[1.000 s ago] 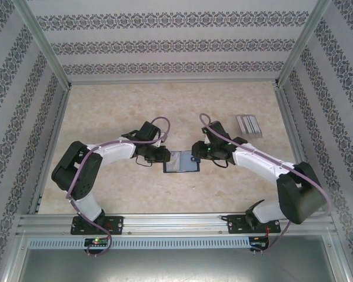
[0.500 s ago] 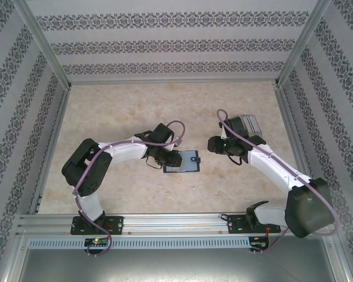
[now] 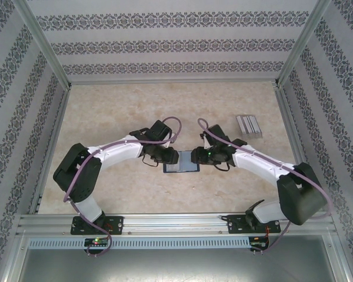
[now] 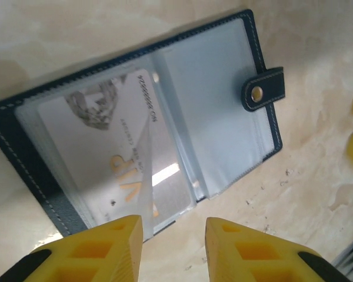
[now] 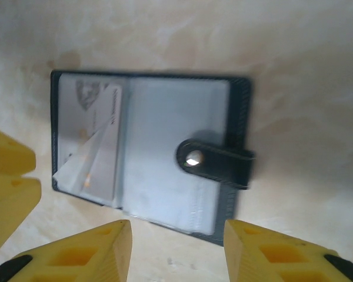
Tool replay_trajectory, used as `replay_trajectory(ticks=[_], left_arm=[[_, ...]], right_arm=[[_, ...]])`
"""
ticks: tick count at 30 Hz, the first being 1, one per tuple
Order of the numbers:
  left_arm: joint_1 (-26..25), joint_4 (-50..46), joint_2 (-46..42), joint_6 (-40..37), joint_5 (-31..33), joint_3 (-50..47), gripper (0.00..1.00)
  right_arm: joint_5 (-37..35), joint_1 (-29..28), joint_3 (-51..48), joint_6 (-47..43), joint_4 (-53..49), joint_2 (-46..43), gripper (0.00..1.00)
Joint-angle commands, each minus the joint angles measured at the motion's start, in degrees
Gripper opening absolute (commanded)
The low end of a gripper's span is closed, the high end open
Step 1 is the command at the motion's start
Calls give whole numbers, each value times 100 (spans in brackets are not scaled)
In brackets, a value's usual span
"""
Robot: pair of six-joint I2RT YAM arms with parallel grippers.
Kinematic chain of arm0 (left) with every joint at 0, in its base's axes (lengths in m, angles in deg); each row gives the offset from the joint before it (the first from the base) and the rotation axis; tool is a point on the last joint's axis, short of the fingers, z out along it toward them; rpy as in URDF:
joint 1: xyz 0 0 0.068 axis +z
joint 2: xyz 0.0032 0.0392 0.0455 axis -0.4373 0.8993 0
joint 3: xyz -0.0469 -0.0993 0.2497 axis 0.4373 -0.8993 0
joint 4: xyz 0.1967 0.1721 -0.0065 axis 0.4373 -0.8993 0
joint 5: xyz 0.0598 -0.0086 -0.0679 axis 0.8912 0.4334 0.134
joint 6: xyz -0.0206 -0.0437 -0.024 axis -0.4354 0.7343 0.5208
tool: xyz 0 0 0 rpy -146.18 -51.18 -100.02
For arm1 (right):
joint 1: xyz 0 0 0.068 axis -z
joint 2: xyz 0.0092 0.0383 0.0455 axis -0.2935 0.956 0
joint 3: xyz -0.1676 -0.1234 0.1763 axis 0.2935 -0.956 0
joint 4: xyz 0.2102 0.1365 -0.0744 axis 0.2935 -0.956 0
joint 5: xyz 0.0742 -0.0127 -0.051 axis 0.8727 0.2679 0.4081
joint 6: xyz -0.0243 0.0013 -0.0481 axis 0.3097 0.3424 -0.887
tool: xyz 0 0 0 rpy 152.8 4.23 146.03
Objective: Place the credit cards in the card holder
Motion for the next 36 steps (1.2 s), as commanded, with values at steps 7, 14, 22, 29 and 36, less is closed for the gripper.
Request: replay_trajectory(ticks=[7, 14, 22, 29, 36], left_arm=[[38, 189, 530, 118, -321, -1, 31], [38, 539, 579, 187, -651, -148, 26], [45, 604, 439, 167, -547, -268, 25], [220, 610, -270, 228, -88, -620, 35], [219, 1122, 219, 386, -824, -533, 25]], right_arm=[[608, -194, -236, 806, 788, 636, 45], [569, -168, -256, 838, 882, 847, 40], [319, -174, -281, 825, 714, 737, 44], [268, -124, -366, 795, 610, 454, 43], [411, -165, -305, 838, 808, 659, 39]])
